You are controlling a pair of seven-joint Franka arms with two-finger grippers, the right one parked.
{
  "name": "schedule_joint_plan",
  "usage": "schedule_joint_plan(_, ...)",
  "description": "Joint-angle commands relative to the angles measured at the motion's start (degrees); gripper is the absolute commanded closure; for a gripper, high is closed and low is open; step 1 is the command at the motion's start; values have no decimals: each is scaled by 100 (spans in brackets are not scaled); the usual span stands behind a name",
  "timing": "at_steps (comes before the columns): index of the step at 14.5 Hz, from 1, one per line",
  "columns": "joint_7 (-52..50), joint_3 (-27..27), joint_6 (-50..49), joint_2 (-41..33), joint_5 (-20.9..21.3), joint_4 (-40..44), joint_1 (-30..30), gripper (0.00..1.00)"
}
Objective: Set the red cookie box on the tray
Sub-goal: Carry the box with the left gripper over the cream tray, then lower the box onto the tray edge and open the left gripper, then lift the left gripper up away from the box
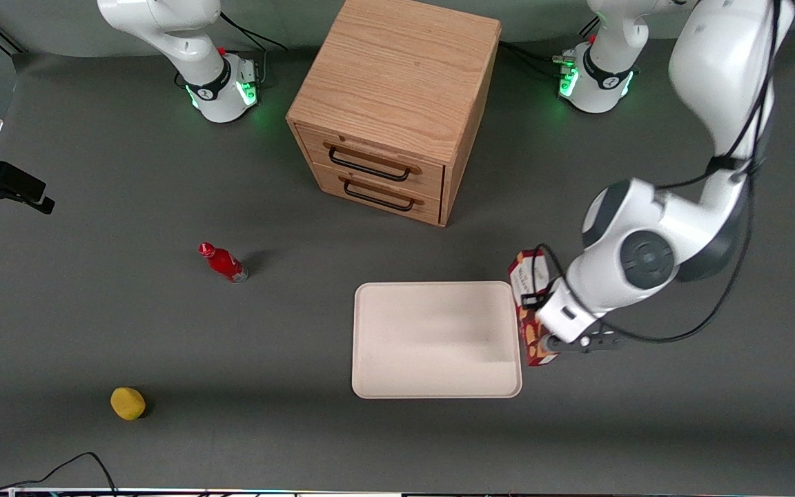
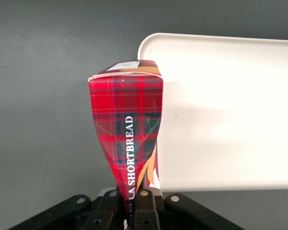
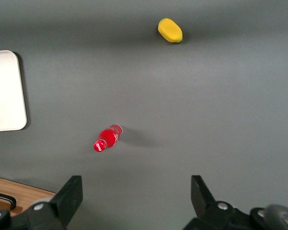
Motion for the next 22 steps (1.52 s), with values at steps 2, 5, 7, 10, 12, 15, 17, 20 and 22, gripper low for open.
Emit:
schedule_joint_plan(2, -610, -64, 707, 451, 561, -20, -78, 100)
schedule_joint_plan(5, -646, -64, 744, 452, 553, -30, -87, 100)
schedule_joint_plan(7, -646, -64, 770, 504, 579, -38, -87, 81)
schedule_joint_plan(10, -646, -64, 823, 522, 579, -56, -96, 0)
schedule_joint_plan(12, -646, -64, 814, 504, 579, -56, -87, 0)
schedule_joint_plan(15, -602, -64, 508, 207, 509, -38, -8, 0)
schedule_joint_plan(17, -541, -56, -333, -232, 491, 5, 70, 0)
schedule_joint_plan(20, 342, 40, -1529, -1057, -33, 23, 360, 0)
schedule_joint_plan(22, 1799, 906, -2364, -1847, -858, -3, 361, 0)
